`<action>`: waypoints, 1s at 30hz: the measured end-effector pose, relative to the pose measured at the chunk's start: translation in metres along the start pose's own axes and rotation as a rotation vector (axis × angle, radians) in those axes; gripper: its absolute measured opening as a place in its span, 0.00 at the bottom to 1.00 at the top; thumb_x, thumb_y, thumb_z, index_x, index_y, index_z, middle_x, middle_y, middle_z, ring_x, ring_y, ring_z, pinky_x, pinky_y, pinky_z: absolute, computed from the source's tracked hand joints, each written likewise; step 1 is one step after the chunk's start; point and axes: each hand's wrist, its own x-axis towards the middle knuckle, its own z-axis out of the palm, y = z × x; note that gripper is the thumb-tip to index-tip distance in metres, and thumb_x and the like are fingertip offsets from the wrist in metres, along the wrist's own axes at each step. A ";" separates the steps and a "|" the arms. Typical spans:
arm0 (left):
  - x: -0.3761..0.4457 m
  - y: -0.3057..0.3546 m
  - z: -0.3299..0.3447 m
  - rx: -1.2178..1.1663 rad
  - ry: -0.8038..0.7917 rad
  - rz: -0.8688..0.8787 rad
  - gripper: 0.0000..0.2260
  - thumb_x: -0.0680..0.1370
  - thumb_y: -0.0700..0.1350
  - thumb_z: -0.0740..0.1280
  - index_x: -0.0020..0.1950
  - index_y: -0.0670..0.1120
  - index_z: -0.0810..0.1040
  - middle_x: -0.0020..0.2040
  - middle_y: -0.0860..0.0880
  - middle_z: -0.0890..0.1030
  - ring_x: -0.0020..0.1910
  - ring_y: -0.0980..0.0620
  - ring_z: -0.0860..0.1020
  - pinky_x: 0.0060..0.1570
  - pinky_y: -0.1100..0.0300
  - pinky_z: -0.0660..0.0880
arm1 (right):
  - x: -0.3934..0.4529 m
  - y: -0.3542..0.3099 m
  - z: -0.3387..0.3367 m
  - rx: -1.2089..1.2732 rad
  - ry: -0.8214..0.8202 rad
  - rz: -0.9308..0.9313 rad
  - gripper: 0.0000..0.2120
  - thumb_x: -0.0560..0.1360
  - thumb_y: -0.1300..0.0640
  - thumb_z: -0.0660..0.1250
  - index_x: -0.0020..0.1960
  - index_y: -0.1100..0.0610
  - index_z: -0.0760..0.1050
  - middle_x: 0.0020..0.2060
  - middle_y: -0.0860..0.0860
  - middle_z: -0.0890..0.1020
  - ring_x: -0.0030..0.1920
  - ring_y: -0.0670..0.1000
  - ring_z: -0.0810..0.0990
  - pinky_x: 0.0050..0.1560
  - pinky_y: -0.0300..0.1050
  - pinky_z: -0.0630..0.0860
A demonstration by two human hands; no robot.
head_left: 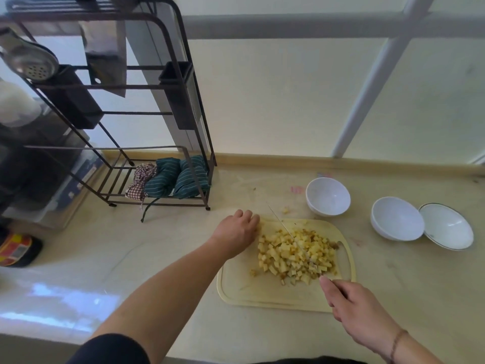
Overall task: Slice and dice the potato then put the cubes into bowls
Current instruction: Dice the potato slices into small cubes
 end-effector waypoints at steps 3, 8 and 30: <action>-0.007 -0.001 -0.003 -0.074 0.018 -0.099 0.17 0.87 0.53 0.53 0.67 0.43 0.71 0.57 0.45 0.76 0.53 0.45 0.75 0.48 0.52 0.75 | -0.001 -0.002 -0.001 0.135 -0.079 0.095 0.27 0.70 0.31 0.57 0.35 0.56 0.64 0.24 0.49 0.62 0.22 0.48 0.58 0.23 0.38 0.57; -0.048 0.000 0.000 -0.393 0.089 -0.445 0.15 0.86 0.54 0.55 0.56 0.45 0.75 0.46 0.50 0.75 0.46 0.48 0.77 0.44 0.56 0.74 | -0.001 0.003 -0.002 0.296 -0.368 0.282 0.27 0.73 0.31 0.56 0.40 0.56 0.67 0.26 0.52 0.65 0.21 0.49 0.59 0.22 0.37 0.59; -0.115 0.062 0.009 -1.598 0.420 -1.171 0.15 0.86 0.48 0.56 0.52 0.46 0.81 0.47 0.47 0.81 0.30 0.51 0.70 0.26 0.60 0.67 | 0.028 0.017 0.019 0.330 -0.609 0.437 0.26 0.73 0.31 0.58 0.40 0.55 0.68 0.27 0.52 0.64 0.20 0.47 0.58 0.21 0.34 0.58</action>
